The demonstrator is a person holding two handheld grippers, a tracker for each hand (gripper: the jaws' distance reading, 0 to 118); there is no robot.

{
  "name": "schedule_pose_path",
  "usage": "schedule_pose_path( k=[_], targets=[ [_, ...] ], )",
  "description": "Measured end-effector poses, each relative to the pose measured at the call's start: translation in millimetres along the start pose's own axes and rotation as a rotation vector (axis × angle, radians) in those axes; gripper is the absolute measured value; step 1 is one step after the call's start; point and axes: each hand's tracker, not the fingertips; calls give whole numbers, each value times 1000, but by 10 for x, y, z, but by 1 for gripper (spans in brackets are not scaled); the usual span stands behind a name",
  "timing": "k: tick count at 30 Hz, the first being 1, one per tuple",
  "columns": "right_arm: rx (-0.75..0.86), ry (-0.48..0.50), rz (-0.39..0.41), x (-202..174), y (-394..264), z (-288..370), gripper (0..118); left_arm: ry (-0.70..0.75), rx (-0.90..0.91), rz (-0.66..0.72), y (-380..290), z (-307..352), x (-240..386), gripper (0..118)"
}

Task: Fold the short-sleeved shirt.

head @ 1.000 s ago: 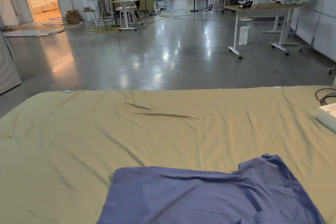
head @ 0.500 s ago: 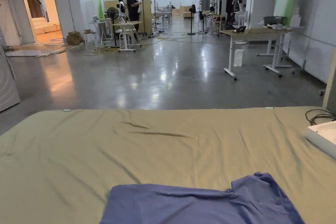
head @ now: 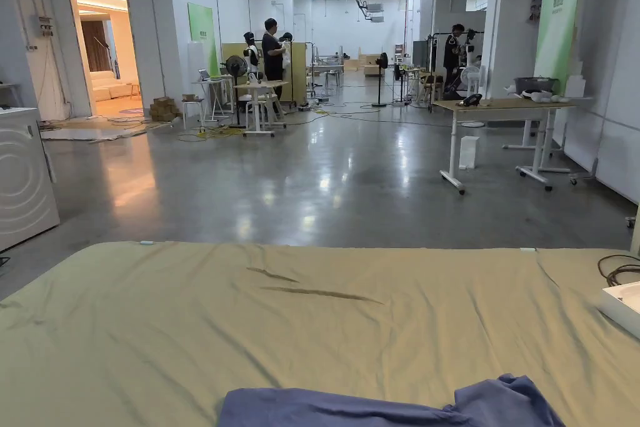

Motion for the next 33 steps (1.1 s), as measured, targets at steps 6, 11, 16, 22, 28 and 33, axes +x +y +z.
schedule_pose_path(
  k=[6,11,16,22,28,33],
  targets=[
    [-28,-23,-6,58,-39,45,27,28,15,24,26,33,-48,1],
    [-77,-48,-77,167,-124,30,0,30,7,53,-33,69,-121,1],
    [-90,-64,-110,244,-138,14,0,59,-27,39,-83,71,-214,1],
    [-135,-76,-177,291,-196,-30,0,72,-104,54,-214,-94,-447,1],
    [-203,-77,-209,314,-348,-97,0,33,-319,96,-641,-463,-846,10],
    [-276,-63,-183,265,-472,-216,0,72,-534,145,-1302,-870,-1229,75]
  ],
)
